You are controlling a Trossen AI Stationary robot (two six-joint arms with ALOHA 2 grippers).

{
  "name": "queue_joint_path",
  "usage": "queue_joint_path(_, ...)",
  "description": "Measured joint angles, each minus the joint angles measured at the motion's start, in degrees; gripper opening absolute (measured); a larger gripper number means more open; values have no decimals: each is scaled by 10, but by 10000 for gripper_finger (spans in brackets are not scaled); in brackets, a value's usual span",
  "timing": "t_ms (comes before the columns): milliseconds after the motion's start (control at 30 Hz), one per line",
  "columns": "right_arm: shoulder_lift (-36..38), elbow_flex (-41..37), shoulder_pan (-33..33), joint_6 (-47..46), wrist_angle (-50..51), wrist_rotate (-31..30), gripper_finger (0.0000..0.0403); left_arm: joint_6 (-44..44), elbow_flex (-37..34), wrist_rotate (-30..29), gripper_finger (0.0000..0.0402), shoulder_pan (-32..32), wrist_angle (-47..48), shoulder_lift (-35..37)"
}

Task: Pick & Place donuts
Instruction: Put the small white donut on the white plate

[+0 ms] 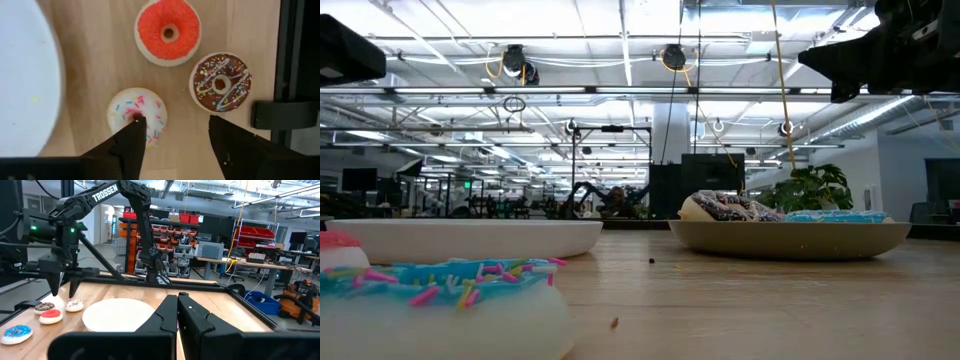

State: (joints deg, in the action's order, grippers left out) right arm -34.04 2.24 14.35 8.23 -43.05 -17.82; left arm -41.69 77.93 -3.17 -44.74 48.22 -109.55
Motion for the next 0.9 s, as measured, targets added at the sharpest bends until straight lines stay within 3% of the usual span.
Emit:
queue_joint_path(133, 0, 0, 0, 0, 0, 0, 0, 0, 0, -31, 190, -6, -1, 0)
queue_joint_path(333, 0, 0, 0, 1, 0, -1, 0, 0, -16, -33, 170, -7, -25, 0)
queue_joint_path(900, 0, 0, 0, 1, 0, -1, 0, -4, -71, -38, 159, -7, -66, 0)
